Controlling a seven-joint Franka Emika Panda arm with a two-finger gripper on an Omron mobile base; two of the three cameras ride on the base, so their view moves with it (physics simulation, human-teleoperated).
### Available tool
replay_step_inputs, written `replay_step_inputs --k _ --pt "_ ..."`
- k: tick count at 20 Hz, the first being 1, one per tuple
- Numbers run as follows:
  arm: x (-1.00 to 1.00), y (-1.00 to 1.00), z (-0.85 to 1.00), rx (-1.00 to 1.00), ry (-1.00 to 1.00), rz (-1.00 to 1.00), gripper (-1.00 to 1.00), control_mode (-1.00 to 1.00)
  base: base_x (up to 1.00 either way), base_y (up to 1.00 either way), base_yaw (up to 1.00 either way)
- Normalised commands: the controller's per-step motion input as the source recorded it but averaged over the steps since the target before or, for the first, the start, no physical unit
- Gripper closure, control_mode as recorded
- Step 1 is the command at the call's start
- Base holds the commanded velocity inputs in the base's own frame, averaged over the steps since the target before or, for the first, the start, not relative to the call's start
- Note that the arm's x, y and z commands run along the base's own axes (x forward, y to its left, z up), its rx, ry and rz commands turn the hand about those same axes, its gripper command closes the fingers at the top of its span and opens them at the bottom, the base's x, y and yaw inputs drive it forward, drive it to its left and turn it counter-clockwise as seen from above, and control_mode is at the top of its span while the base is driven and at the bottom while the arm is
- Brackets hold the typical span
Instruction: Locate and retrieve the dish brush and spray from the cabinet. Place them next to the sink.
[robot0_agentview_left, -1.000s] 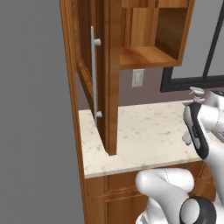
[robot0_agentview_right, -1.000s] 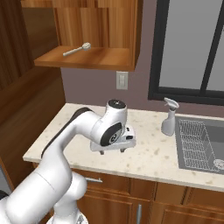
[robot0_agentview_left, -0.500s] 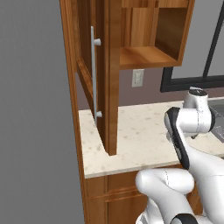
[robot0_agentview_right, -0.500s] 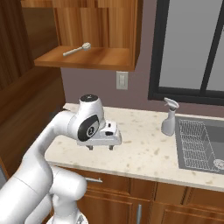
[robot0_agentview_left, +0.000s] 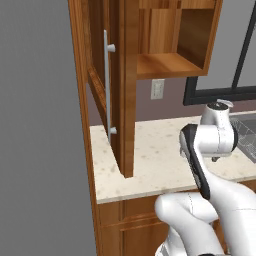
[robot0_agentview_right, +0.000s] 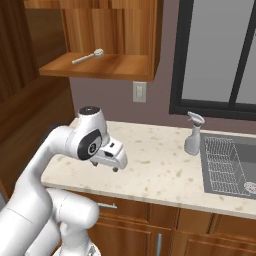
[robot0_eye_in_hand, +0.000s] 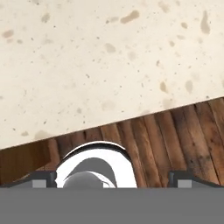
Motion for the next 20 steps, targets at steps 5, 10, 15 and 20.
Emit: replay_step_inputs --k 5,10,15,20 --pt "-0.16 0.34 0.15 -0.04 -0.13 -0.09 -1.0 -1.0 0.0 0.0 0.0" --pt "-0.07 0.23 0.59 -0.03 -0.18 -0.07 -1.0 -1.0 0.0 0.0 0.0" --pt "-0.08 0.19 0.67 -0.05 -0.19 -0.05 -1.0 -1.0 0.0 0.0 0.0" --pt "-0.15 0.21 0.76 0.0 -0.12 0.0 -1.0 -1.0 0.0 0.0 0.0"
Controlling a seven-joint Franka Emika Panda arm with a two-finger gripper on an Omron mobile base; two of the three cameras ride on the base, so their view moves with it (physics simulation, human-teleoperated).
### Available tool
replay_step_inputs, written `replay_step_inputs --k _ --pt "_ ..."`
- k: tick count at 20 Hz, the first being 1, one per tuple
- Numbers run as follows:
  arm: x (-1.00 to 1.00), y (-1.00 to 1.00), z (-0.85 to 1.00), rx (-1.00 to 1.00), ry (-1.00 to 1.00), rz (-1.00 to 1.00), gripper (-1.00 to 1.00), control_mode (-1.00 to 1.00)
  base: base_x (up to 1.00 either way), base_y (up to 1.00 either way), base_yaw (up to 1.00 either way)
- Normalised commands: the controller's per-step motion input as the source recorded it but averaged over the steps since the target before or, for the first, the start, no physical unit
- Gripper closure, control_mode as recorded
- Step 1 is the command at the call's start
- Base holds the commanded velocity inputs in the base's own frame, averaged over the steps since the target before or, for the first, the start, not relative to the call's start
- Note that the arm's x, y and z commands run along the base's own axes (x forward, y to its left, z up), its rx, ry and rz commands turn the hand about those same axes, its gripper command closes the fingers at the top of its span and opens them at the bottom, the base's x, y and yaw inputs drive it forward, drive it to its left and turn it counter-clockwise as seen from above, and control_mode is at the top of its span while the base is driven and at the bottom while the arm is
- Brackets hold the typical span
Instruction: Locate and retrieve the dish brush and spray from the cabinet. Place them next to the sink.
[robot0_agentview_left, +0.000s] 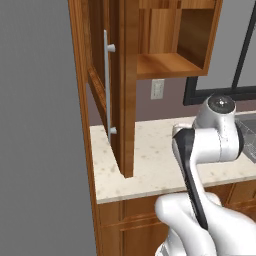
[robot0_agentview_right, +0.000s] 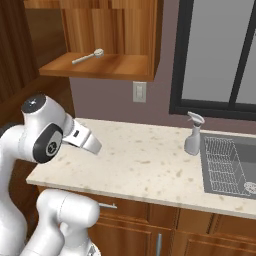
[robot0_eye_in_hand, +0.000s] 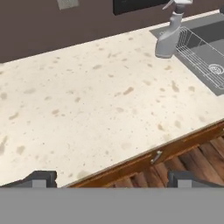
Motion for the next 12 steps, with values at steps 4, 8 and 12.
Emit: replay_step_inputs --k 4,8,12 --pt "-0.19 0.09 0.8 0.0 -0.09 0.0 -1.0 -1.0 0.0 0.0 0.0" --pt "-0.16 0.16 0.66 0.03 -0.07 0.02 -1.0 -1.0 0.0 0.0 0.0" --pt "-0.03 0.16 0.47 0.11 -0.02 0.08 -1.0 -1.0 0.0 0.0 0.0"
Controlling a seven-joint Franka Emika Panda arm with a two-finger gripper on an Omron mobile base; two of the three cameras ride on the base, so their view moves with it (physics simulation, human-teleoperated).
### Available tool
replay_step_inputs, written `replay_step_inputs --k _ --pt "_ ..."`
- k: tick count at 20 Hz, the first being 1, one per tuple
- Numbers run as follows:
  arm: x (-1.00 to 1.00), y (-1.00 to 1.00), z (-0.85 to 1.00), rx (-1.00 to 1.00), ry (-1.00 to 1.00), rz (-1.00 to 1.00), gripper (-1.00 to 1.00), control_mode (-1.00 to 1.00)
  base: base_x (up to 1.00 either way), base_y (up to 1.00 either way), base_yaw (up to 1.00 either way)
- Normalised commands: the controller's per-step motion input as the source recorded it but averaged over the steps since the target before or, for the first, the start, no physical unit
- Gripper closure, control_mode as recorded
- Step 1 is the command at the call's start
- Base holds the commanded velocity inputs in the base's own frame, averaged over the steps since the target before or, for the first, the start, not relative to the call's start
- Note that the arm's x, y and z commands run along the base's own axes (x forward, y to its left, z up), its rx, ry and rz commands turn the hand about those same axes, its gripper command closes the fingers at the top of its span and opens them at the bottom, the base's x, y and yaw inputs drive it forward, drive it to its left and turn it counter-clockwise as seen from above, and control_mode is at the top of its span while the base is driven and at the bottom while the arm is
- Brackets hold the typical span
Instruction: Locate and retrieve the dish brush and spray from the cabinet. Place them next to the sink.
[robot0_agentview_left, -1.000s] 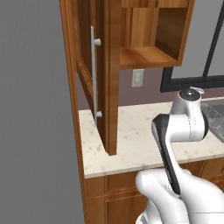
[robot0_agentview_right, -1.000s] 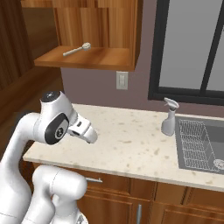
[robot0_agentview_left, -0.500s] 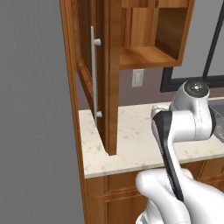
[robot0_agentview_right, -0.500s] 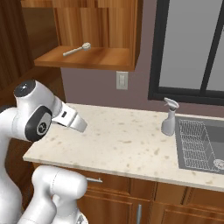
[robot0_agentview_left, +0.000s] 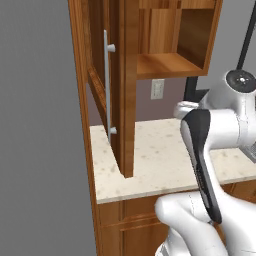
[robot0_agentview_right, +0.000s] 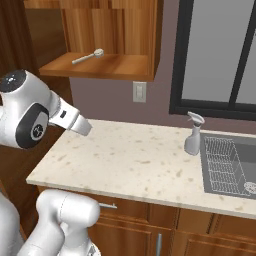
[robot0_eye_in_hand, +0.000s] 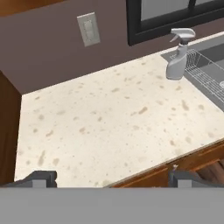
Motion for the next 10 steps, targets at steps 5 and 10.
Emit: replay_step_inputs --k 5,10 --pt "0.09 0.02 0.23 0.16 0.0 0.09 -1.0 -1.0 0.0 0.0 0.0" --pt "0.0 0.04 0.04 -0.01 -0.05 0.0 -1.0 -1.0 0.0 0.0 0.0"
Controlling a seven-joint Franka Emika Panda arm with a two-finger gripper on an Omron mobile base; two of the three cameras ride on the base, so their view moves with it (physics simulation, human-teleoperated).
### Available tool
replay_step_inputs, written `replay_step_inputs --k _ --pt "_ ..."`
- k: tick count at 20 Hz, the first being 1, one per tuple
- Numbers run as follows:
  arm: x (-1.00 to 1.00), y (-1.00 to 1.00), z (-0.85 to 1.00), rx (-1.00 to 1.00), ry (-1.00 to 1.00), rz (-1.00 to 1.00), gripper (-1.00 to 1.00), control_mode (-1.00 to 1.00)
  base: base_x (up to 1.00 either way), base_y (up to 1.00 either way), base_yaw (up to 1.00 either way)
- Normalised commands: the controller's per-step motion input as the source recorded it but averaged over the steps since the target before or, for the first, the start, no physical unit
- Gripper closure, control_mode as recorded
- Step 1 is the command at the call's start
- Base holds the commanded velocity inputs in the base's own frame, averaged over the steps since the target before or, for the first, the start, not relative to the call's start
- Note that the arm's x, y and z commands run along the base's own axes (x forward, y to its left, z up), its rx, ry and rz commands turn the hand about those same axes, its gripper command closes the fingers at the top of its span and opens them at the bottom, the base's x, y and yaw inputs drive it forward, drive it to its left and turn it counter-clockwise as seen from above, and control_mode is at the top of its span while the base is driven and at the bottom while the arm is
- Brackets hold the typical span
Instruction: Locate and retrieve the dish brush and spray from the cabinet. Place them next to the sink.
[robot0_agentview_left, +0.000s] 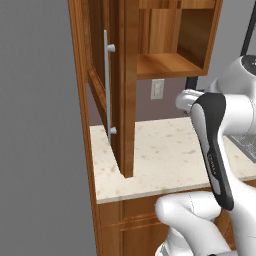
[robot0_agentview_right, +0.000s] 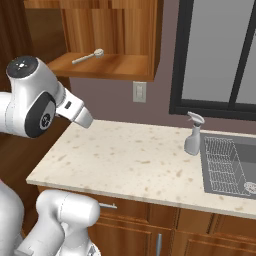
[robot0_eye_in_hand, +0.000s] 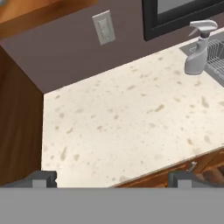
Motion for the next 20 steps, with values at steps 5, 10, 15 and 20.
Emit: replay_step_inputs --k 5,10,15,20 --pt "0.06 0.15 0.34 -0.02 -0.15 0.0 -1.0 -1.0 0.0 0.0 0.0" --pt "0.09 0.2 0.33 0.01 -0.17 0.02 -1.0 -1.0 0.0 0.0 0.0" --pt "0.03 0.18 0.37 -0.03 -0.1 0.02 -1.0 -1.0 0.0 0.0 0.0" --pt "0.2 0.18 0.27 -0.11 -0.02 0.0 -1.0 -1.0 0.0 0.0 0.0"
